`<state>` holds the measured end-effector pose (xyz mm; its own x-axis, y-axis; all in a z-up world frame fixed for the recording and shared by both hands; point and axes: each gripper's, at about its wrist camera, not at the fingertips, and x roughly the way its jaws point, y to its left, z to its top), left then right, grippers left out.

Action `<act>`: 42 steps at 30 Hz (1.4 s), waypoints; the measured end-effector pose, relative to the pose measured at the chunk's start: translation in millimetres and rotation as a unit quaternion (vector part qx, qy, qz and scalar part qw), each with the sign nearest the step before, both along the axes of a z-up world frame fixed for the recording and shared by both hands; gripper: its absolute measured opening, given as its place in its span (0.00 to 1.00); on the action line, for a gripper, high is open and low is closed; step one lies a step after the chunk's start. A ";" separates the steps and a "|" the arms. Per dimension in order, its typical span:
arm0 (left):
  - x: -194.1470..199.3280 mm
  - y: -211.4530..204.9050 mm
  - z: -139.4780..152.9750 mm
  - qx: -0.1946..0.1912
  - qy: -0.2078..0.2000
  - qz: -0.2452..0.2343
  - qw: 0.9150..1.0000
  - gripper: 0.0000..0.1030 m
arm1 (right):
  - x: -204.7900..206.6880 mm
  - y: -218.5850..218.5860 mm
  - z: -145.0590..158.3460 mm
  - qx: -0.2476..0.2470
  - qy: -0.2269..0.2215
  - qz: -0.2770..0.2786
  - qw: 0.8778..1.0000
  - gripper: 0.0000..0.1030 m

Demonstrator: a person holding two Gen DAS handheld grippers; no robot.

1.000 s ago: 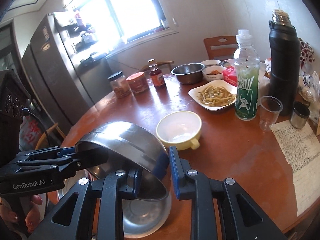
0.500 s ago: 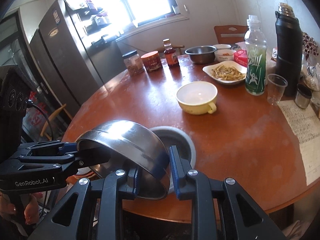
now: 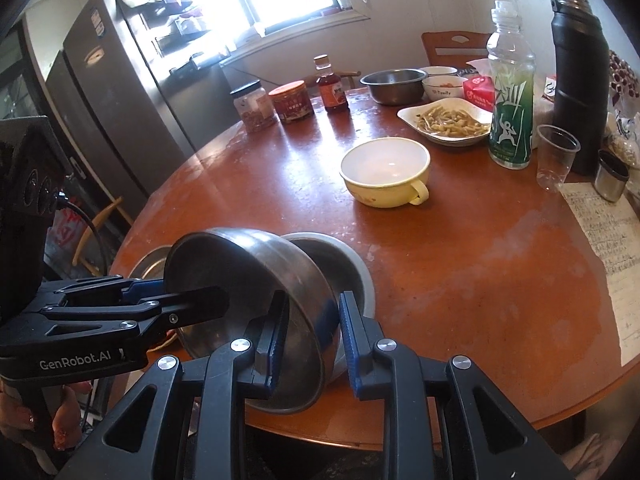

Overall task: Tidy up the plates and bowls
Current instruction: 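Lift the hemispherical bowl with the right gripper and lower it into the large steel bowl, then open the right gripper to release the nested hemispherical bowl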

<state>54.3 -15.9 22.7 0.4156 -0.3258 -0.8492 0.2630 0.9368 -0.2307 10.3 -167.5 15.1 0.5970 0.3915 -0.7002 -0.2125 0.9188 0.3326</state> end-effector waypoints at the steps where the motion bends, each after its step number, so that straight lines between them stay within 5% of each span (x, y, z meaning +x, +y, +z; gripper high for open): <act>1: 1.6 -0.1 -1.6 0.000 0.000 -0.001 1.000 0.38 | 2.8 -0.2 -2.7 0.000 0.003 0.000 1.000 0.26; 42: 27.7 13.2 -21.3 -0.009 0.020 0.004 1.000 0.38 | 31.7 16.8 -25.0 -0.045 0.025 0.007 0.999 0.27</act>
<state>82.0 -2.7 1.4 0.3836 -0.3376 -0.8596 0.2450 0.9346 -0.2578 42.0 -150.7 -9.9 0.5551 0.3334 -0.7620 -0.2097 0.9426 0.2597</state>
